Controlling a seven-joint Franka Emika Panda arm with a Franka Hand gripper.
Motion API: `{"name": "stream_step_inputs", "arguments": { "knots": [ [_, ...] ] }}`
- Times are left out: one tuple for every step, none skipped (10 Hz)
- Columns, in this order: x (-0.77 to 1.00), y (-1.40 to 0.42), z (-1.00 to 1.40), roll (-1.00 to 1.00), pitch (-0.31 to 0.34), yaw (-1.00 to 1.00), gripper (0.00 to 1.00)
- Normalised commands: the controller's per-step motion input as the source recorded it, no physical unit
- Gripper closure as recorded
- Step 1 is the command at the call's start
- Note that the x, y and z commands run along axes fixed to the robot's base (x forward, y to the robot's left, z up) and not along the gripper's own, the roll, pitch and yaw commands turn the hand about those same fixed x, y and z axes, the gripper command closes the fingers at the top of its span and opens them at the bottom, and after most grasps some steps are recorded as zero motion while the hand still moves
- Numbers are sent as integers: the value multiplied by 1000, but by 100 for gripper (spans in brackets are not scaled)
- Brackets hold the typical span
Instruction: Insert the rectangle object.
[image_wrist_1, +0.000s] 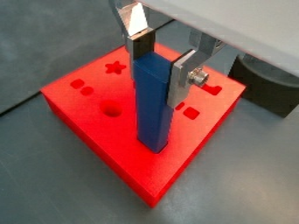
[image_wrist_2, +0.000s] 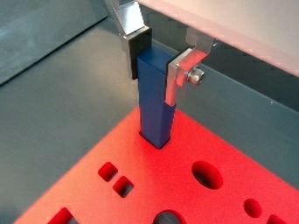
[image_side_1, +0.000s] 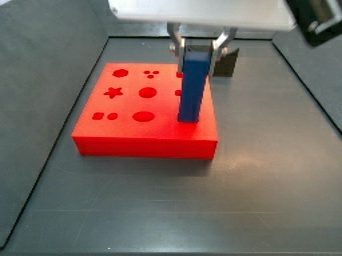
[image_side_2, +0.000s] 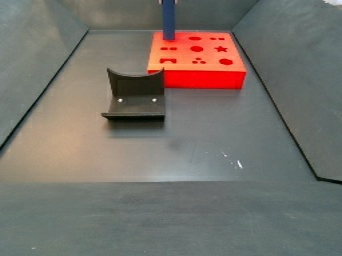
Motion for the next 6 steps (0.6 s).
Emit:
{"name": "stream_step_inputs", "arguments": {
  "knots": [
    [-34, 43, -906, -131, -36, 0, 100],
    [-37, 37, -900, -133, -37, 0, 100],
    [-37, 34, -900, -133, -41, 0, 100],
    [0, 3, -760, -129, -36, 0, 100],
    [0, 0, 0, -4, 0, 0, 100],
    [0, 0, 0, 0, 0, 0, 100]
  ]
}}
